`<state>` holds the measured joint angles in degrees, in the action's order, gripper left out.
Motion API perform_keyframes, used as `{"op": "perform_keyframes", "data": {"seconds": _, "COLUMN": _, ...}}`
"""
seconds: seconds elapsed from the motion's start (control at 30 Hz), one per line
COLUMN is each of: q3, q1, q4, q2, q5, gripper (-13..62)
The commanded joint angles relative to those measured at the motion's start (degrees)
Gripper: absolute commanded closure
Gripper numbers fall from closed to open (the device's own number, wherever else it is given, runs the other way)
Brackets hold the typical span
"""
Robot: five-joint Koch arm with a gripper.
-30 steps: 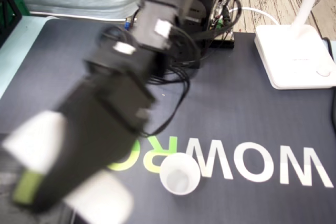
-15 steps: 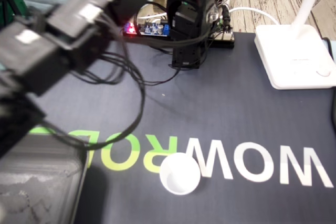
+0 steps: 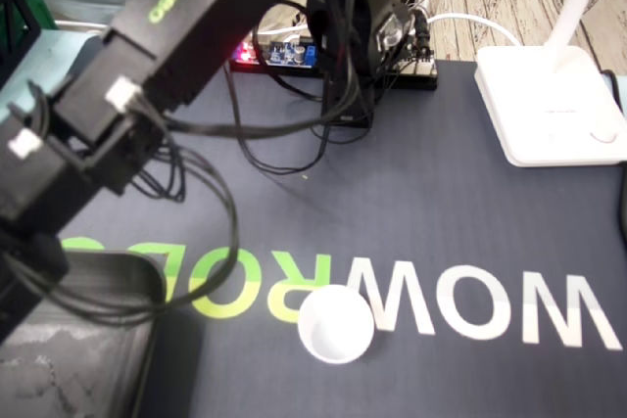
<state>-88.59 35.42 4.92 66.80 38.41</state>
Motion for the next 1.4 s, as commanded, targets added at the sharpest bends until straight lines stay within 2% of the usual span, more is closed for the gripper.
{"op": "perform_keyframes", "data": {"seconds": 0.0, "q3": 4.3, "q1": 0.2, "q4": 3.8, "q2": 0.1, "q5": 5.7, "gripper": 43.6}}
{"op": "perform_keyframes", "data": {"seconds": 0.33, "q3": 2.9, "q1": 0.5, "q4": 10.9, "q2": -4.4, "q5": 17.1, "gripper": 43.6}}
{"op": "perform_keyframes", "data": {"seconds": 0.83, "q3": 2.6, "q1": 0.5, "q4": 12.4, "q2": -4.2, "q5": 18.8, "gripper": 43.6}}
{"op": "perform_keyframes", "data": {"seconds": 1.07, "q3": 2.7, "q1": 0.0, "q4": 12.4, "q2": 1.1, "q5": 2.0, "gripper": 43.6}}
{"op": "perform_keyframes", "data": {"seconds": 1.37, "q3": -2.4, "q1": -3.8, "q4": 12.7, "q2": 14.3, "q5": -34.3, "gripper": 43.5}}
